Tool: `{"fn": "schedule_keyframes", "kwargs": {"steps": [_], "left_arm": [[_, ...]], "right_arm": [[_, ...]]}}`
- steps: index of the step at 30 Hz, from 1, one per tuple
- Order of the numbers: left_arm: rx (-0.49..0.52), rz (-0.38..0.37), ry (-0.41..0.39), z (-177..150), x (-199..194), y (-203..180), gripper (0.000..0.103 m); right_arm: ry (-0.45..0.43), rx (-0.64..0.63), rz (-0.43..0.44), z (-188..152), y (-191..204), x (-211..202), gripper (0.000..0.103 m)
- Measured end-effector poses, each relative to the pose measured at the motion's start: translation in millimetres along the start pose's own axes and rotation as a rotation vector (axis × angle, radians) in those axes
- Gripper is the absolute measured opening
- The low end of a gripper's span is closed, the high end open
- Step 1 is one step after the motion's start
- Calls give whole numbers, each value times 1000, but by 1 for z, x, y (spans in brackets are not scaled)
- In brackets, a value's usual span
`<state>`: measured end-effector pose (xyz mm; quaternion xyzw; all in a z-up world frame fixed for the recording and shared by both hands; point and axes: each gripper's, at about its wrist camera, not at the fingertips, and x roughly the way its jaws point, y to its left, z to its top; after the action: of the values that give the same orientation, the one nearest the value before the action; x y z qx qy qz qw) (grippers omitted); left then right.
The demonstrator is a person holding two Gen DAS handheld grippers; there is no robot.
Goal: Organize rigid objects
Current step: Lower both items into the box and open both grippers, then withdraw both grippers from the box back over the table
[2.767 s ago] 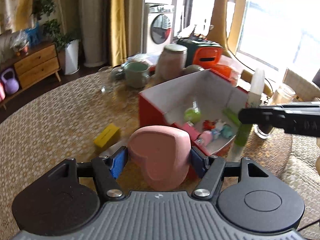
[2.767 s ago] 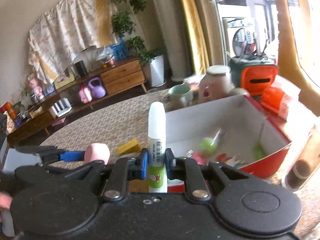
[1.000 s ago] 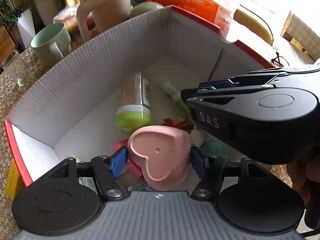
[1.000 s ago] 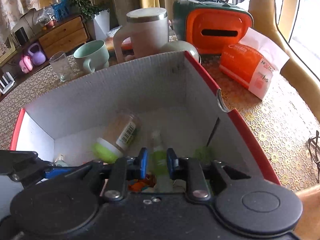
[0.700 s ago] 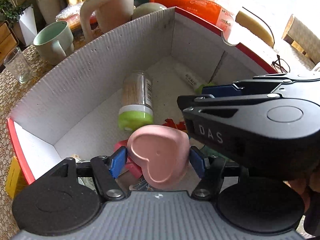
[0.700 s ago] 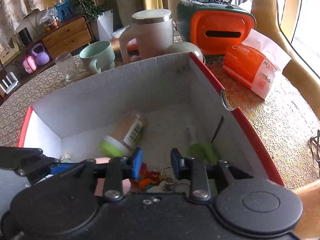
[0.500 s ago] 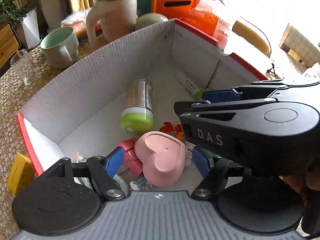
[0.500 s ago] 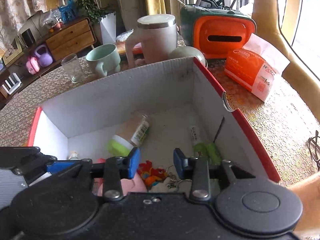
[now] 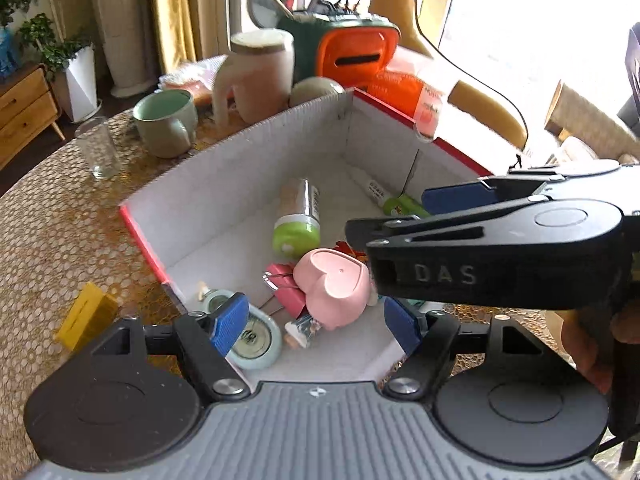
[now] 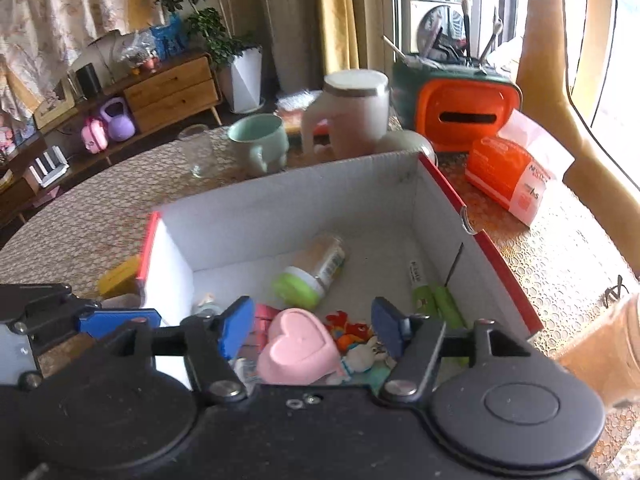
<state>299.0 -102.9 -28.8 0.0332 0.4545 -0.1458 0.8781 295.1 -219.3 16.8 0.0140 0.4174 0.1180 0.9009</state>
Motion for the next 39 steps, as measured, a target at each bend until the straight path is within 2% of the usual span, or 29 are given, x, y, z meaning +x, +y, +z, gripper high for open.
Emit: {"fn": "schedule_keyframes", "kwargs": {"steps": [5, 14, 20, 34, 39], "left_arm": [[-10, 18, -48, -11, -30, 5, 75], [-20, 59, -100, -36, -74, 19, 75], [-34, 81, -135, -54, -95, 33, 79], [-93, 126, -190, -88, -127, 70, 83], [-98, 143, -201, -100, -129, 85, 86]], "right_arm": [[-33, -3, 20, -9, 10, -23, 81], [-80, -19, 50, -30, 23, -58, 91], [-128, -13, 85, -43, 32, -77, 99], [-222, -37, 178, -73, 72, -99, 103], [-228, -104, 194, -86, 92, -96, 103]]}}
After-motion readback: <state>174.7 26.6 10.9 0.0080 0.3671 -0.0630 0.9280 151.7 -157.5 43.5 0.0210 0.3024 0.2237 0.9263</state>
